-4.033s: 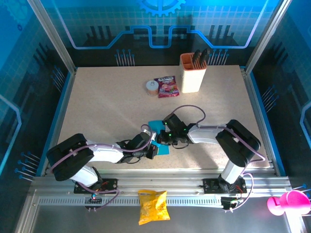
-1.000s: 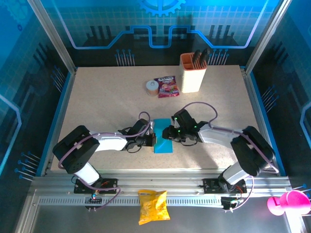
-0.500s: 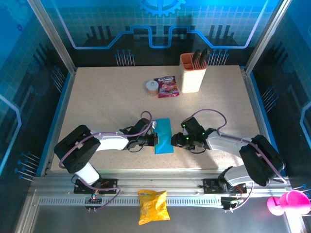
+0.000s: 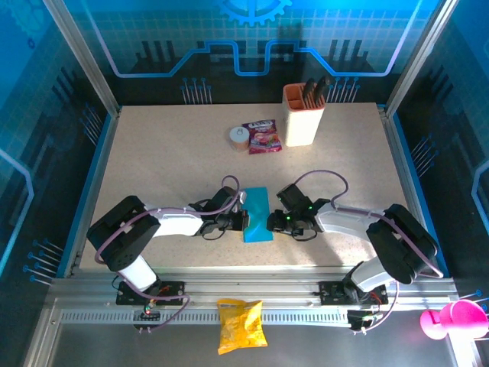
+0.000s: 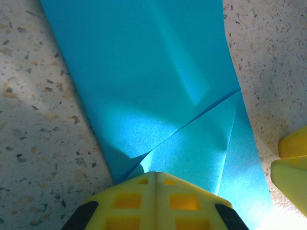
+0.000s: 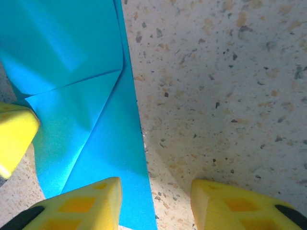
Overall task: Fold a paper plane with a square sheet of paper (pick it up from the middle)
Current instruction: Fold the triangle a second time at the center of the table.
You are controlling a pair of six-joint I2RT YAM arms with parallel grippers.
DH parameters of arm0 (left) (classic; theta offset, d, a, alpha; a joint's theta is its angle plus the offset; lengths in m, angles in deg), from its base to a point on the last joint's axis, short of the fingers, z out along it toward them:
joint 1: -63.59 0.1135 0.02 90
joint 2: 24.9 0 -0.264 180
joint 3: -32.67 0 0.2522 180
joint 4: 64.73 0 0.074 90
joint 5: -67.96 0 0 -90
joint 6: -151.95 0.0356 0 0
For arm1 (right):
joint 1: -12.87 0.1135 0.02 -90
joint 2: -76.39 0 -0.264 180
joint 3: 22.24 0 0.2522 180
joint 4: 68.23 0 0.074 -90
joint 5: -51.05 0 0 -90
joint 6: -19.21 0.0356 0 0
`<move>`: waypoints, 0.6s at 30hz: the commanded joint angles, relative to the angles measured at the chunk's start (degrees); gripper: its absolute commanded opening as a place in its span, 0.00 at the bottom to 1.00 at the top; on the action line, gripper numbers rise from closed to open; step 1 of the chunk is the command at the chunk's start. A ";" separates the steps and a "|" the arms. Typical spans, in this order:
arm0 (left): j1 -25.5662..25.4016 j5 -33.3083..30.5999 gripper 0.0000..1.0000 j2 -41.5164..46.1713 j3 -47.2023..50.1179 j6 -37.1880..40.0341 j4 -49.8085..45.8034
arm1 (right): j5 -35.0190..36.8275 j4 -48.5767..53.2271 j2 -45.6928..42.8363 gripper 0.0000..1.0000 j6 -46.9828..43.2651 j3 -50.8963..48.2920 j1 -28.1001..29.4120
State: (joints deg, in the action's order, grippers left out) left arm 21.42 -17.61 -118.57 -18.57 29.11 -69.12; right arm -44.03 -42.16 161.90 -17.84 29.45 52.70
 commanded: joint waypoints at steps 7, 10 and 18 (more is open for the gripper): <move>-0.46 1.07 0.00 -0.10 -0.08 0.67 -0.60 | -1.22 -6.40 0.26 0.43 1.72 -0.37 4.73; -0.43 1.20 0.00 -0.20 0.02 0.71 -0.51 | 0.54 -5.29 -1.84 0.44 1.96 -1.47 4.46; -0.54 1.37 0.00 -0.53 -0.06 0.65 -0.47 | 1.78 -6.05 -3.88 0.44 2.22 -3.67 3.85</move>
State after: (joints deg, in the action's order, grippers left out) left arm 21.42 -17.44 -118.57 -18.54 29.11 -68.97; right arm -41.87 -46.46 158.87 -16.57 26.76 56.35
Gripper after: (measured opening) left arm 0.055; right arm 0.441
